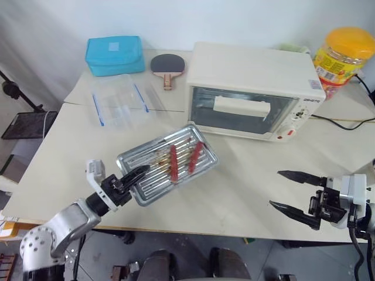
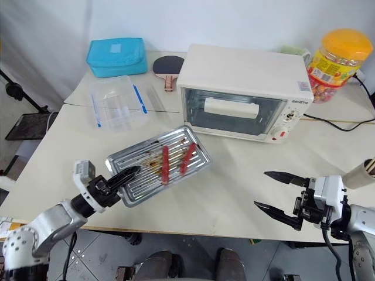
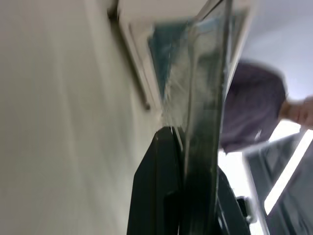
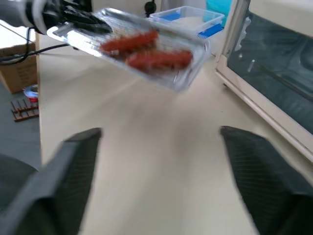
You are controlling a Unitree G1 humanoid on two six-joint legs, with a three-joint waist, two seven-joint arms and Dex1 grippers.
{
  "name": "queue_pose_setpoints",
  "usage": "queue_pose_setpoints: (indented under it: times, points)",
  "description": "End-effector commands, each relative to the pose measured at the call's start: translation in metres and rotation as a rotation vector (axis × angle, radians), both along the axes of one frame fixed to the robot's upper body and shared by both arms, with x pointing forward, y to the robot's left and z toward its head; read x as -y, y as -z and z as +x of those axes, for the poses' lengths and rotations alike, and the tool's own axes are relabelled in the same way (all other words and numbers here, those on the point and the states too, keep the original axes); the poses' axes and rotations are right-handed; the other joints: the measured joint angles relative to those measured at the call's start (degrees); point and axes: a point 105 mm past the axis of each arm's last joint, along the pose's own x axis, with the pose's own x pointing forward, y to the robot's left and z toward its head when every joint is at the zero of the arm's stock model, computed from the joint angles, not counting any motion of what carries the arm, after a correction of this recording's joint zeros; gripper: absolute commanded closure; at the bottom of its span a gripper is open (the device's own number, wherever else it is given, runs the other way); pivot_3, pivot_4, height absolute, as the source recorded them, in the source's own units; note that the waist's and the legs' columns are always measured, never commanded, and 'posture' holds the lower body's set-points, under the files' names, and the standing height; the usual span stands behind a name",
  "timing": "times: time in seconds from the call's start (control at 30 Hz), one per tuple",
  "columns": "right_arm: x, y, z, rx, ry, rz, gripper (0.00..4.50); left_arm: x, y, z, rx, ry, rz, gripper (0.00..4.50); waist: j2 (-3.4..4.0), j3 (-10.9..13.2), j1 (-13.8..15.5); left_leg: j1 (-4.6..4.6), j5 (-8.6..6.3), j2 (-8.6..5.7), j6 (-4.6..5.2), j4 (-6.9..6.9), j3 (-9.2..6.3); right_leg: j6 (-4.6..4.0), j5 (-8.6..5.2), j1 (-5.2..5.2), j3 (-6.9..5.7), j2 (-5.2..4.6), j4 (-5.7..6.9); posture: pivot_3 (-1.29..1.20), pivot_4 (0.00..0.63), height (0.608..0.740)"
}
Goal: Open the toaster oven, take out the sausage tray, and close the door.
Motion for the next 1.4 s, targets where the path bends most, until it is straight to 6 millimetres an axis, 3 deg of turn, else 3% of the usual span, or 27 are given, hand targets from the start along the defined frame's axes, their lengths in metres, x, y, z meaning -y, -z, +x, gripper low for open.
queue_pose_setpoints:
  times: [0.03,0.27,0.47,0.57,0.73,0.8,1.03,1.23,1.33,1.4]
  points:
    - [-0.003,-0.017,-0.008,0.063,0.005,-0.005,0.02,0.015,-0.006,0.005,-0.012,0.180,-0.004,4.50,-0.01,0.01,0.35,-0.03,0.01,0.03,-0.04,0.00,-0.04,-0.01,-0.01,-0.04,0.01,0.02,-0.01,0.00,0.150,0.740]
    - [0.000,-0.017,-0.021,0.025,0.095,-0.015,0.02,0.059,0.000,0.032,-0.100,0.378,0.064,4.50,-0.02,0.02,1.29,-0.13,0.03,-0.17,-0.07,-0.06,-0.19,0.01,0.00,-0.05,-0.03,0.04,-0.02,0.00,0.150,0.740]
    - [-0.003,-0.016,-0.032,0.021,0.157,-0.010,0.02,0.100,0.012,0.039,-0.131,0.486,0.125,4.50,-0.03,0.03,1.18,-0.11,0.05,-0.15,-0.07,-0.11,-0.06,0.13,0.06,-0.06,-0.06,0.16,-0.16,0.00,0.150,0.740]
    - [-0.005,-0.015,-0.035,0.020,0.168,-0.008,0.02,0.110,0.011,0.035,-0.116,0.547,0.130,4.50,-0.04,0.03,1.17,-0.11,0.09,-0.12,-0.13,-0.13,-0.01,0.17,0.08,-0.06,-0.05,0.23,-0.23,0.00,0.150,0.740]
    - [-0.009,-0.011,-0.039,0.006,0.177,-0.011,0.02,0.119,0.022,0.047,-0.089,0.517,0.269,4.50,-0.04,0.03,1.58,-0.07,0.13,-0.05,-0.19,-0.13,0.04,0.21,0.11,-0.05,0.03,0.31,-0.28,0.00,0.150,0.740]
    - [-0.008,-0.010,-0.038,0.005,0.181,-0.008,0.00,0.118,0.017,0.047,-0.063,0.531,0.281,4.11,-0.04,0.03,1.57,-0.04,0.14,-0.05,-0.20,-0.13,0.11,0.25,0.13,-0.04,0.11,0.31,-0.31,0.00,0.150,0.740]
    - [-0.008,-0.006,-0.033,0.000,0.171,-0.005,0.00,0.101,0.014,0.047,0.004,0.512,0.354,2.24,-0.05,0.04,1.33,-0.07,0.15,0.03,-0.23,-0.28,0.11,0.25,0.13,-0.13,0.11,0.36,-0.38,0.00,0.150,0.740]
    - [0.003,-0.002,-0.029,-0.023,0.153,-0.014,0.00,0.041,0.015,0.048,0.119,0.373,0.505,0.60,-0.04,0.03,0.22,-0.01,0.17,0.07,-0.26,-0.43,0.13,0.24,0.12,-0.14,0.12,0.43,-0.43,0.00,0.150,0.740]
    - [0.010,0.001,-0.028,-0.030,0.157,-0.020,0.00,0.010,0.003,0.046,0.334,0.294,0.563,0.60,-0.01,0.02,-0.07,0.08,0.22,0.16,-0.37,-0.48,0.22,0.20,0.10,-0.14,0.18,0.49,-0.43,0.00,0.150,0.740]
    - [0.014,0.004,-0.027,-0.037,0.152,-0.030,0.00,-0.018,-0.008,0.039,0.619,0.250,0.684,0.60,0.00,0.02,-0.24,0.11,0.22,0.19,-0.45,-0.54,0.27,0.15,0.08,-0.20,0.22,0.49,-0.42,0.00,0.150,0.740]
